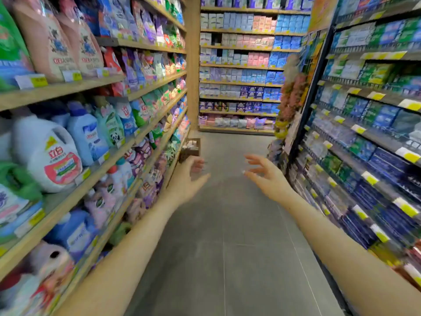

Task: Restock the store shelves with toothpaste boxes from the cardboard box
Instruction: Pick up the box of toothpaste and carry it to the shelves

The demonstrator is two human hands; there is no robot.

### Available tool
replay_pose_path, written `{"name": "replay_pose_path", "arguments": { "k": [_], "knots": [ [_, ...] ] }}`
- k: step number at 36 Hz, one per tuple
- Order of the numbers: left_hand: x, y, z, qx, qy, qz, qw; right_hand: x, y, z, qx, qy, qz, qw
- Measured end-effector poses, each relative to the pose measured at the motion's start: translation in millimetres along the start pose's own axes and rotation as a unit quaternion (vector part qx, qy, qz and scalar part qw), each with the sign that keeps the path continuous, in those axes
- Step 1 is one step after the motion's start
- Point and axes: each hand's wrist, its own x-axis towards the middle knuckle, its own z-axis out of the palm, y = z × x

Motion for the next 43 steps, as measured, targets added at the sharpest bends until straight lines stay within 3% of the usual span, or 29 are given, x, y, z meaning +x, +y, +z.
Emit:
{"name": "replay_pose_path", "arguments": {
  "k": [6,17,27,40,43],
  "knots": [
    [52.0,-91.4,-4.2,0.013,-0.01,-0.07,0.997,73.4,65.2,64.7,-0.007,-0.017,0.048,0.999],
    [189.4,-212.1,-3.4,0.009,-0.073,-0.112,0.991,232.4,149.8,145.1,0.019,-0.057,0.12,0.991],
    [310.3,-310.6,52.2,0.084,-0.051,-0.139,0.985,372.3,245.2,178.0,-0.025,-0.057,0.12,0.991],
    [574.5,-434.3,81.1,0.068,-0.035,-0.184,0.98,629.9,362.9,184.4,-0.009,-0.118,0.168,0.979],
    [595.6,-456.4,77.3,0.079,-0.032,-0.185,0.979,655.7,374.2,189.2,0.001,-0.116,0.175,0.978]
  ]
}}
